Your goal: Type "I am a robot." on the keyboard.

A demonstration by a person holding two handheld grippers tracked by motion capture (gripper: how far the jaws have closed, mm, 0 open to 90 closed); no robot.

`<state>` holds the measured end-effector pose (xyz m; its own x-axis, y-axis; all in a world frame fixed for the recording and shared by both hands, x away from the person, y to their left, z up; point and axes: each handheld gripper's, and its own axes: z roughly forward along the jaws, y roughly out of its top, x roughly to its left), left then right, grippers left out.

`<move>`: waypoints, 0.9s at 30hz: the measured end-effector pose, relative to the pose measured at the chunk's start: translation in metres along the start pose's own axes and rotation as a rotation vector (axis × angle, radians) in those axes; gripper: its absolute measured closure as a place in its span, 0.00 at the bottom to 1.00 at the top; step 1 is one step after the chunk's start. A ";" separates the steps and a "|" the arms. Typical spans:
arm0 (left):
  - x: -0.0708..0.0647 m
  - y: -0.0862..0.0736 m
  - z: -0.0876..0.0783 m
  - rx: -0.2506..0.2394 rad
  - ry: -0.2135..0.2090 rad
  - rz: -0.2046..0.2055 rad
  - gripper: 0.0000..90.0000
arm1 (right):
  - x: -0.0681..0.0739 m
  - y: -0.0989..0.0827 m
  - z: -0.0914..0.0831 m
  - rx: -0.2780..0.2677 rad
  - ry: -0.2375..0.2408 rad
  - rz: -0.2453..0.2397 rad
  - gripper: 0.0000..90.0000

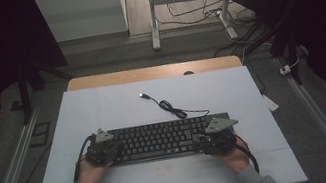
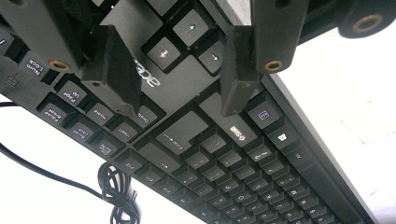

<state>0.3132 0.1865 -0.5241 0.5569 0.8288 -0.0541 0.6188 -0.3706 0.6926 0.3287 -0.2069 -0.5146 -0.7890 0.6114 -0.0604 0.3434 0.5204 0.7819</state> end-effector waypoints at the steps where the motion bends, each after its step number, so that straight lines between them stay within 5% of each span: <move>1: 0.000 0.000 0.000 0.000 0.000 0.001 0.99 | 0.000 0.000 0.000 0.001 0.000 -0.001 0.54; 13: 0.000 -0.001 0.002 0.006 0.006 0.004 0.99 | 0.001 0.000 0.001 0.002 0.001 -0.005 0.54; 27: 0.001 0.003 -0.015 -0.092 -0.031 -0.032 0.92 | 0.000 0.000 0.000 -0.003 -0.004 -0.005 0.54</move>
<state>0.3073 0.1930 -0.5116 0.5557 0.8255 -0.0983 0.5839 -0.3034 0.7530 0.3286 -0.2070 -0.5141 -0.7887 0.6111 -0.0666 0.3380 0.5216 0.7834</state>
